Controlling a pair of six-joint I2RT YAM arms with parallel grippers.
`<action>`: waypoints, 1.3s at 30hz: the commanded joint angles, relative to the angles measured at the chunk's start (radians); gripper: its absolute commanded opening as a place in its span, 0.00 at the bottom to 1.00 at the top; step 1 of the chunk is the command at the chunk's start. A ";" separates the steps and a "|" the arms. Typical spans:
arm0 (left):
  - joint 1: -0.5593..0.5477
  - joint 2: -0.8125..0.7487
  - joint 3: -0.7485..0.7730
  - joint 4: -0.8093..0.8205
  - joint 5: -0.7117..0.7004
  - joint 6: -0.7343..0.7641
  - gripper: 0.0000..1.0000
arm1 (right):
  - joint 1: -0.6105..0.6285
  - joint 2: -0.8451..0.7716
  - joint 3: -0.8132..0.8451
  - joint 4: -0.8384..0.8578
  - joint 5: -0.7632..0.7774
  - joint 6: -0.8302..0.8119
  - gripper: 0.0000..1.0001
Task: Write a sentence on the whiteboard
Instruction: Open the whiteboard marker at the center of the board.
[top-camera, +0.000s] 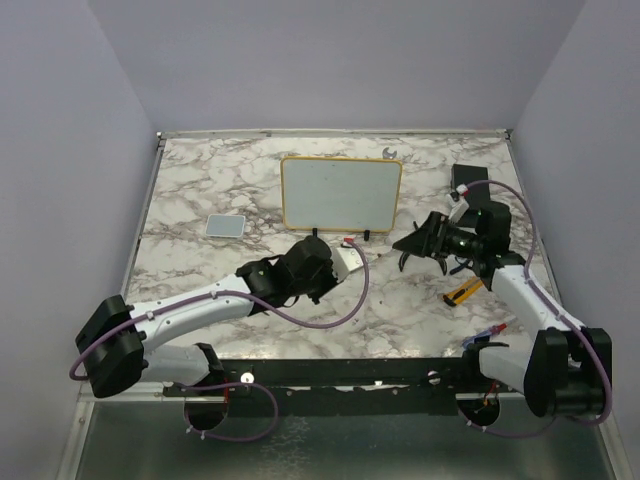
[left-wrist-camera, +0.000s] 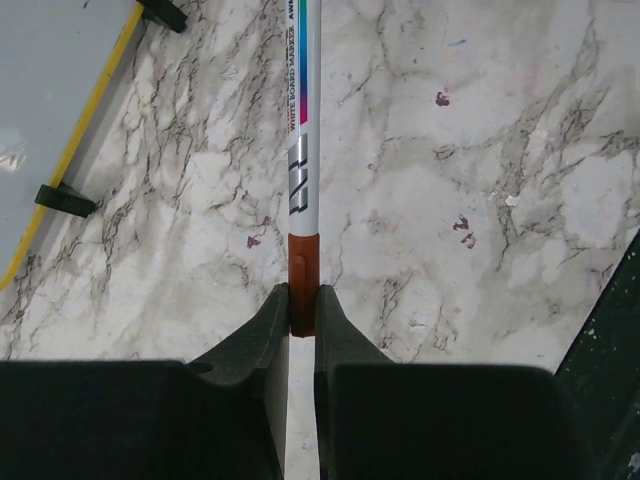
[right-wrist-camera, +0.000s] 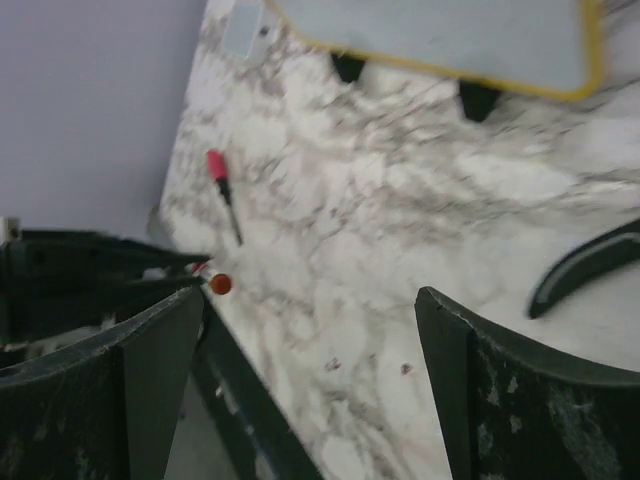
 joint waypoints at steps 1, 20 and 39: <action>-0.008 -0.023 -0.018 0.006 0.139 0.033 0.00 | 0.114 0.081 0.026 0.043 -0.348 0.063 0.90; -0.010 -0.067 0.025 -0.084 0.151 0.070 0.00 | 0.365 0.218 0.182 -0.150 -0.294 -0.086 0.68; -0.009 -0.056 0.044 -0.107 0.148 0.083 0.00 | 0.473 0.292 0.209 -0.114 -0.246 -0.085 0.51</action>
